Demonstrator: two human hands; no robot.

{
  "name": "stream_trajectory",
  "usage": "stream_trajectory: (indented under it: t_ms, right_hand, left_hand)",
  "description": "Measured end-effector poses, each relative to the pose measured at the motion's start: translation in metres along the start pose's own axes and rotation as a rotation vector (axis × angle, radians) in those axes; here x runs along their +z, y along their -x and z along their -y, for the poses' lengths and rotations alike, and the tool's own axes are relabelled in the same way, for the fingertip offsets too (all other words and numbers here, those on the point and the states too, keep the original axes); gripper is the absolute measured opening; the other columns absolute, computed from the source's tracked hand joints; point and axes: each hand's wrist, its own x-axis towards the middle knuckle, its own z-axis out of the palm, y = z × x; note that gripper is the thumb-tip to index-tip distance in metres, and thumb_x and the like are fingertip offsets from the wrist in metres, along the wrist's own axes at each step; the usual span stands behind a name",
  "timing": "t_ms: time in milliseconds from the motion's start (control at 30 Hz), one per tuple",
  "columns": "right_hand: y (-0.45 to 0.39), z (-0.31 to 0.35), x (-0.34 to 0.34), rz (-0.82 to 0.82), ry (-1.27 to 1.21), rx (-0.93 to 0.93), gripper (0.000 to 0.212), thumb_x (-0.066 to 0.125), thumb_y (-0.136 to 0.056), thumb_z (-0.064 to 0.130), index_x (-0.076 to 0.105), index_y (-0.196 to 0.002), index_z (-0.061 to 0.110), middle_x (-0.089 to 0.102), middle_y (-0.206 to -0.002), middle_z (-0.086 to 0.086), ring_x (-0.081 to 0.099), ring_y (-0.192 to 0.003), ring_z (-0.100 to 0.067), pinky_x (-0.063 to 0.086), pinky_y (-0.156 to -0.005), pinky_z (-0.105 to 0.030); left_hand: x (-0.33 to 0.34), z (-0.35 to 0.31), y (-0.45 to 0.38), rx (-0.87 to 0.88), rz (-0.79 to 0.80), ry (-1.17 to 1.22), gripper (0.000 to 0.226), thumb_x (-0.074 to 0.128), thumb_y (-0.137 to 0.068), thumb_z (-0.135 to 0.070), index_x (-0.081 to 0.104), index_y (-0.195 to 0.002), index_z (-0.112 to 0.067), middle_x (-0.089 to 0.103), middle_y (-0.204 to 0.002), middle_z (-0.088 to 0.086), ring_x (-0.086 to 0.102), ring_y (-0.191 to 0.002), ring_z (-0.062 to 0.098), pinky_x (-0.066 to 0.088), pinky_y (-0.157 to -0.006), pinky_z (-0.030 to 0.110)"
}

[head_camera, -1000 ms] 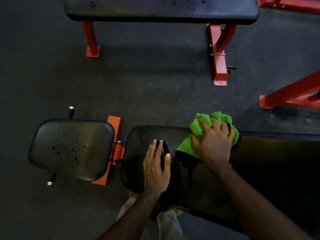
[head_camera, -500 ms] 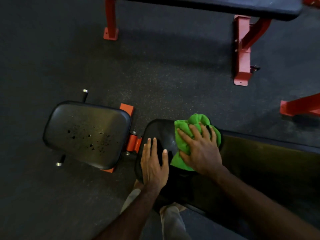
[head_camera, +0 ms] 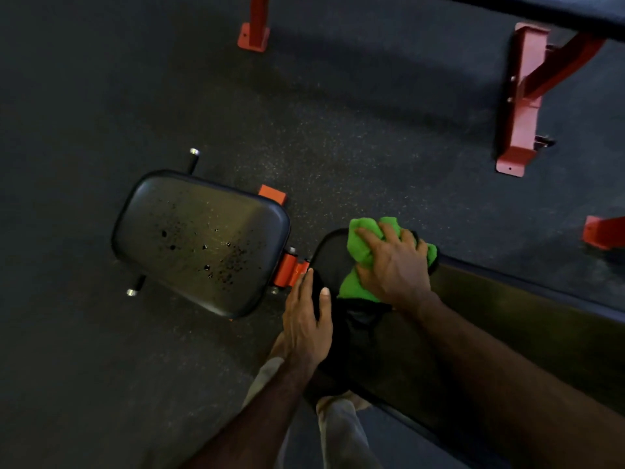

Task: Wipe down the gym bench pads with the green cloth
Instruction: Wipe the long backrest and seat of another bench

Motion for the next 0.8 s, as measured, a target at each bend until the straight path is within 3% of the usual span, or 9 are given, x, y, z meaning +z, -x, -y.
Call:
stream_trajectory:
  t_ms: [67, 100, 200, 267, 400, 467, 567, 633, 800]
  right_hand:
    - [-0.008, 0.025, 0.002, -0.016, -0.041, 0.133, 0.07, 0.059, -0.091, 0.059, 0.039, -0.154, 0.037, 0.039, -0.155, -0.008, 0.037, -0.14, -0.042, 0.03, -0.114, -0.065]
    - [-0.01, 0.034, 0.008, -0.017, -0.021, 0.096, 0.07, 0.059, -0.091, 0.059, 0.039, -0.154, 0.037, 0.038, -0.156, -0.008, 0.035, -0.142, -0.043, 0.027, -0.116, -0.066]
    - [-0.008, 0.04, 0.022, 0.088, 0.093, -0.299, 0.071, 0.056, -0.09, 0.062, 0.038, -0.156, 0.043, 0.031, -0.165, -0.003, 0.024, -0.151, -0.042, 0.015, -0.121, -0.064]
    - [-0.02, 0.037, 0.024, 0.124, 0.102, -0.373, 0.071, 0.056, -0.089, 0.063, 0.036, -0.155, 0.046, 0.031, -0.165, 0.0, 0.024, -0.151, -0.039, 0.016, -0.122, -0.061]
    - [-0.046, 0.066, 0.025, 0.049, 0.045, -0.038, 0.063, 0.055, -0.092, 0.06, 0.044, -0.149, 0.036, 0.04, -0.156, -0.006, 0.035, -0.142, -0.042, 0.026, -0.116, -0.064]
    - [-0.042, 0.081, 0.032, 0.049, 0.04, -0.034, 0.06, 0.052, -0.097, 0.057, 0.043, -0.151, 0.033, 0.037, -0.158, -0.01, 0.029, -0.146, -0.045, 0.017, -0.119, -0.067]
    - [-0.008, 0.082, 0.058, 0.142, 0.1, -0.421, 0.075, 0.046, -0.09, 0.066, 0.041, -0.156, 0.03, 0.034, -0.164, -0.012, 0.024, -0.152, -0.045, 0.009, -0.122, -0.066]
    - [0.003, 0.078, 0.065, 0.204, 0.089, -0.535, 0.08, 0.048, -0.084, 0.069, 0.044, -0.154, 0.03, 0.035, -0.165, -0.008, 0.024, -0.154, -0.04, 0.01, -0.124, -0.062]
    - [-0.012, 0.099, 0.059, 0.087, 0.031, -0.263, 0.065, 0.049, -0.096, 0.062, 0.049, -0.151, 0.028, 0.034, -0.164, -0.003, 0.015, -0.157, -0.035, 0.002, -0.128, -0.056]
  left_hand:
    - [-0.004, 0.004, -0.005, -0.023, 0.011, 0.035, 0.069, 0.028, -0.101, -0.061, 0.042, -0.157, -0.023, 0.042, -0.161, -0.004, 0.036, -0.148, 0.012, 0.03, -0.121, 0.035]
    - [-0.006, 0.006, -0.008, -0.023, 0.014, 0.046, 0.065, 0.03, -0.103, -0.059, 0.043, -0.156, -0.024, 0.044, -0.16, -0.005, 0.036, -0.148, 0.01, 0.03, -0.121, 0.034]
    - [-0.016, 0.01, -0.014, -0.015, 0.034, 0.064, 0.052, 0.034, -0.107, -0.051, 0.045, -0.154, -0.029, 0.045, -0.158, -0.01, 0.034, -0.142, -0.003, 0.024, -0.115, 0.017]
    - [-0.024, 0.011, -0.017, -0.025, 0.03, 0.078, 0.047, 0.033, -0.108, -0.049, 0.042, -0.152, -0.035, 0.044, -0.157, -0.013, 0.032, -0.138, -0.008, 0.019, -0.112, 0.01]
    - [-0.037, 0.01, -0.019, -0.073, 0.085, 0.147, 0.036, 0.034, -0.109, -0.043, 0.03, -0.144, -0.051, 0.034, -0.151, -0.023, 0.028, -0.137, -0.009, 0.016, -0.099, -0.005]
    - [-0.039, 0.015, -0.019, -0.109, 0.105, 0.167, 0.044, 0.033, -0.11, -0.044, 0.034, -0.154, -0.041, 0.036, -0.157, -0.018, 0.029, -0.137, -0.007, 0.022, -0.103, 0.005]
    - [-0.04, 0.023, -0.022, -0.153, 0.061, 0.188, 0.058, 0.032, -0.105, -0.054, 0.041, -0.157, -0.028, 0.043, -0.16, -0.007, 0.038, -0.141, 0.001, 0.027, -0.111, 0.02]
    - [-0.042, 0.023, -0.024, -0.198, 0.048, 0.194, 0.063, 0.029, -0.102, -0.057, 0.044, -0.155, -0.026, 0.046, -0.158, -0.004, 0.041, -0.143, 0.008, 0.028, -0.112, 0.023]
    - [-0.047, 0.017, -0.023, -0.3, 0.071, 0.232, 0.047, 0.034, -0.111, -0.044, 0.053, -0.148, -0.023, 0.054, -0.15, 0.0, 0.044, -0.128, 0.0, 0.028, -0.102, 0.019]
